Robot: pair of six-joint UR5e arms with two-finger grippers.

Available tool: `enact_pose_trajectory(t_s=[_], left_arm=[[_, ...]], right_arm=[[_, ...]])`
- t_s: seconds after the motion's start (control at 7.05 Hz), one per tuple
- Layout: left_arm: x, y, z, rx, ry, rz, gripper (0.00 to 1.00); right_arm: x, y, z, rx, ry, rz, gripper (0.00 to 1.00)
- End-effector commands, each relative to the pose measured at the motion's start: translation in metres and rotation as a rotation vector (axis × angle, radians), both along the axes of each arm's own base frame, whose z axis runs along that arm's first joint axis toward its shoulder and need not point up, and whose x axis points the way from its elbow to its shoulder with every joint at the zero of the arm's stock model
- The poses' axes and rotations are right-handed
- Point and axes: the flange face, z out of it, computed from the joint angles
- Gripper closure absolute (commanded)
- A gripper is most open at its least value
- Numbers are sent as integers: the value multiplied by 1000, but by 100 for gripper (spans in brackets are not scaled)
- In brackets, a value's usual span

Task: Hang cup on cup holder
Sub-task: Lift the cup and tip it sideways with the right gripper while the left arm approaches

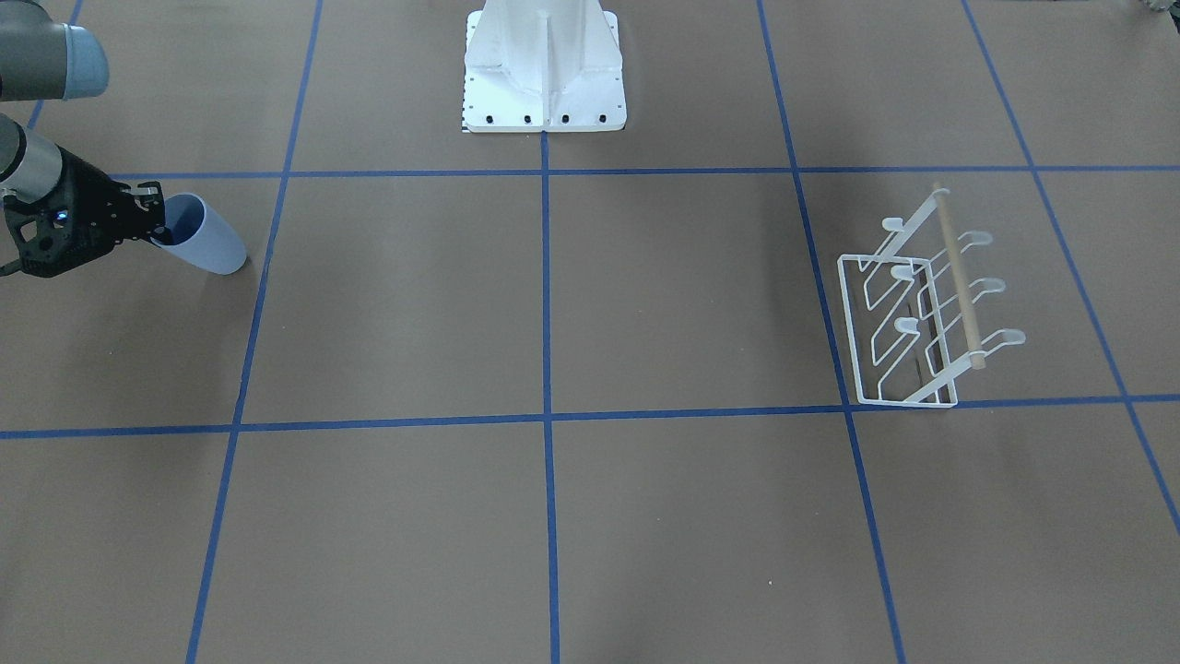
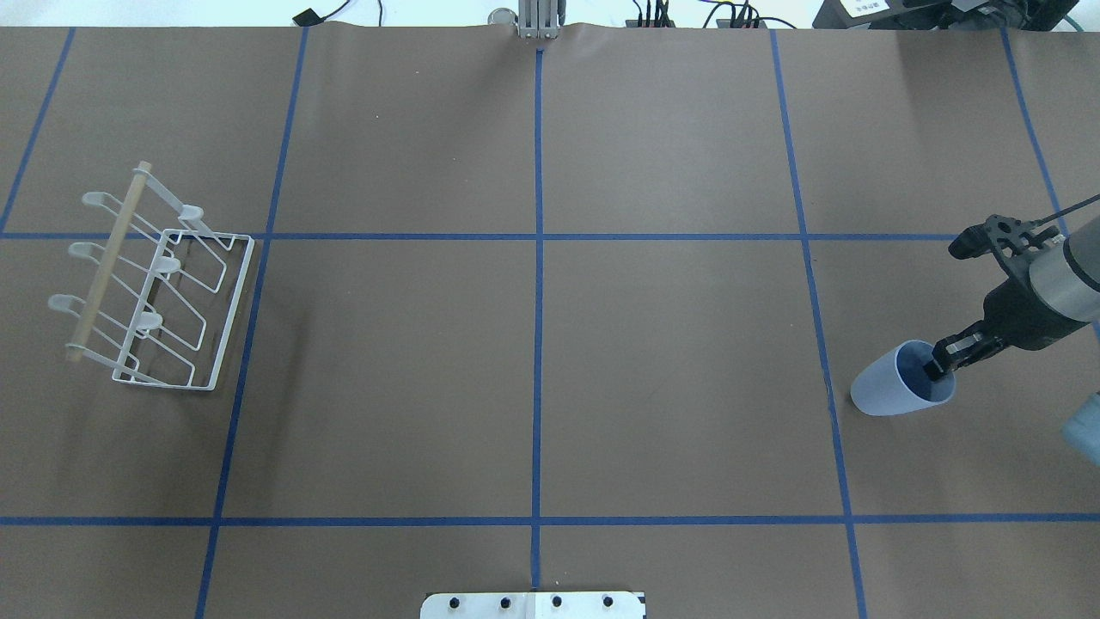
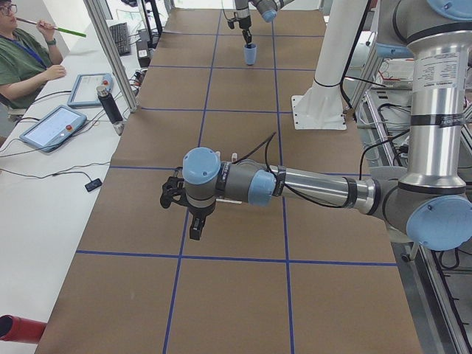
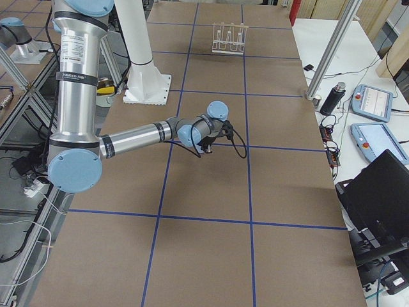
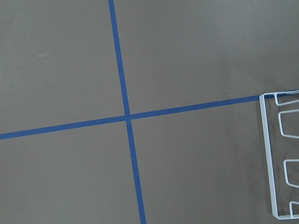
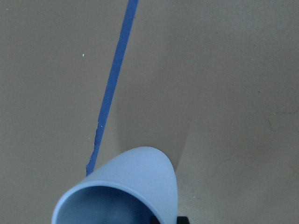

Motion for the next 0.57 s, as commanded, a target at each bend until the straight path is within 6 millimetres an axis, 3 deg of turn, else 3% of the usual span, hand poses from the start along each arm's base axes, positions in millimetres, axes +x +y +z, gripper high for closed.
enact_pose_trajectory(t_s=[0.0,0.14,0.43], left_arm=[[1,-9,-15,30,0,0,1],[8,-20,-29,25,9,-16,1],[57,-37,-58,1,72,-101,1]], right_arm=[[5,4,-35,55,-100,-6,100],[-1,-3,-64,63,-179,58,100],[-19,-29,-150,-17,-364,230,100]])
